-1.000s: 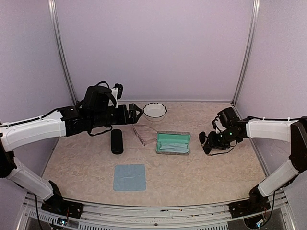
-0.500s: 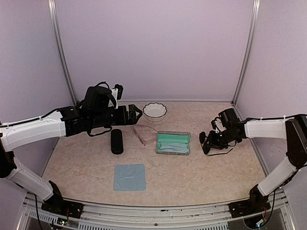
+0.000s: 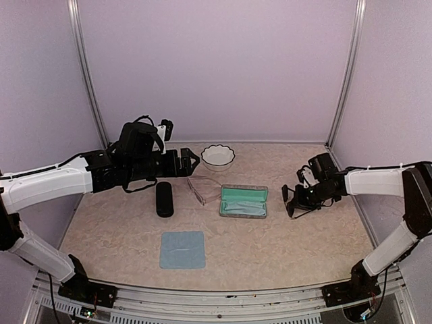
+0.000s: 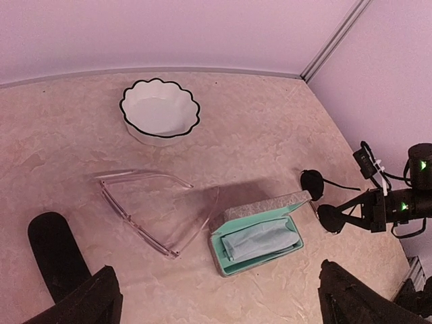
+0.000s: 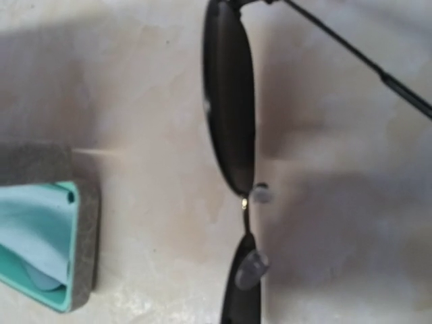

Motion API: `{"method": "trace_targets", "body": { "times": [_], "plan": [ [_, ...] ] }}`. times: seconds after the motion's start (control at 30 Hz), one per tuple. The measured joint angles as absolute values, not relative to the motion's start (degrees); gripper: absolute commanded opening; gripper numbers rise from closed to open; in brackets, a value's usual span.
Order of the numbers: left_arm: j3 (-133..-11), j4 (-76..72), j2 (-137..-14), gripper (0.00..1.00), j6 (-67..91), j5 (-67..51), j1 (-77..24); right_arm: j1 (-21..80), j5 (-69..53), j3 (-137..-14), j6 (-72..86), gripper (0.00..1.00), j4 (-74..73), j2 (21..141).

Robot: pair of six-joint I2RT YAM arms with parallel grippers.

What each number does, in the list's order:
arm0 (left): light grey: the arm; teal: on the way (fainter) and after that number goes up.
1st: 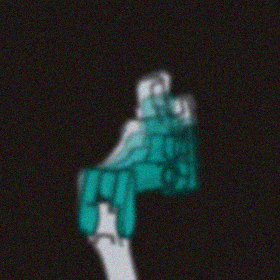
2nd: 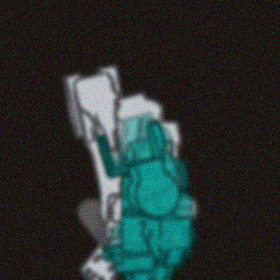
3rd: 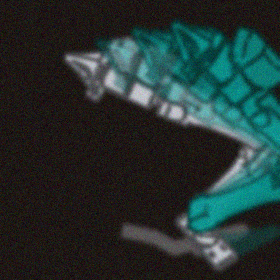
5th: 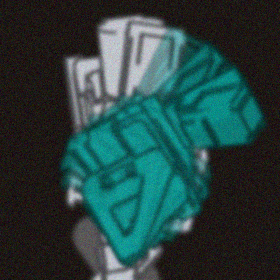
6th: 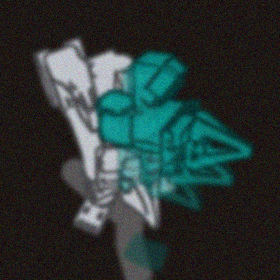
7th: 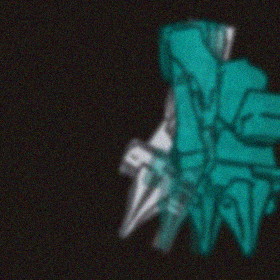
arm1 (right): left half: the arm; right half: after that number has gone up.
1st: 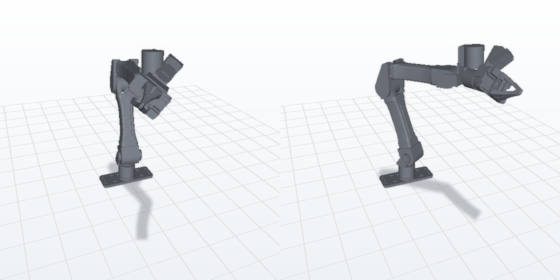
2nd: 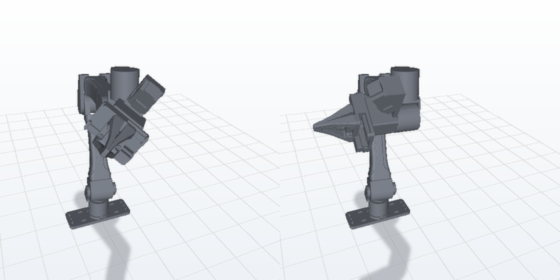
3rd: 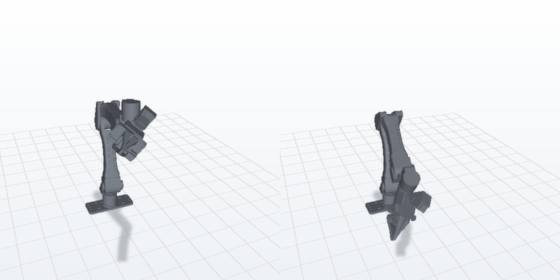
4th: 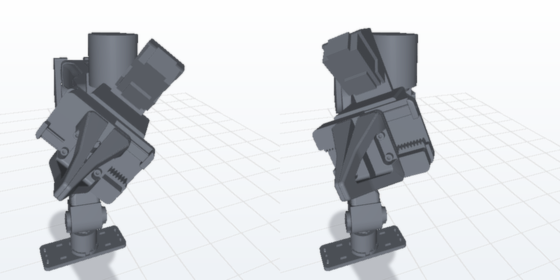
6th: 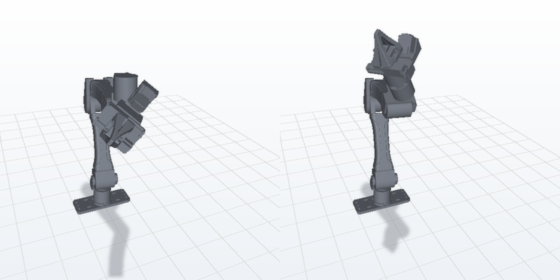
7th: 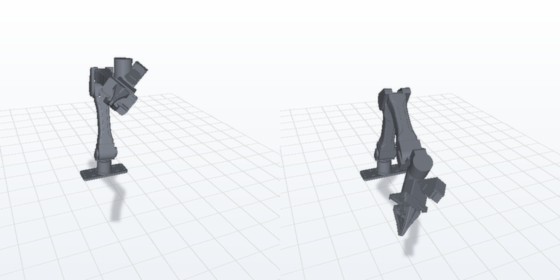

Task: Organize the sunglasses
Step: Pick up the sunglasses from the center of the board, then close the right temple of the sunglasses on the sunglasses.

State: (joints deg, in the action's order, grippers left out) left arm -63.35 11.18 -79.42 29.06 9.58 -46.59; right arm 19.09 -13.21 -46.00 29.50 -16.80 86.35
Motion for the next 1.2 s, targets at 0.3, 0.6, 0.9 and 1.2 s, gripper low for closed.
{"method": "trace_targets", "body": {
  "times": [0.3,0.6,0.9,1.2],
  "plan": [
    [-63.1,11.2,-78.2,0.99,29.0,11.1,-46.0,20.1,-11.9,-46.4,21.6,0.00,-17.2,76.6],
    [-63.2,11.2,-74.7,0.99,29.1,11.4,-45.7,27.9,-10.3,-46.5,8.2,0.00,-12.9,68.0],
    [-63.2,8.9,-69.1,0.98,29.0,7.6,-45.4,39.3,-9.6,-40.9,-11.6,0.00,-3.0,60.3],
    [-63.2,3.3,-68.0,0.96,27.8,-5.2,-45.4,43.6,-15.0,-37.4,-32.6,0.00,-0.8,56.9]
  ]
}}
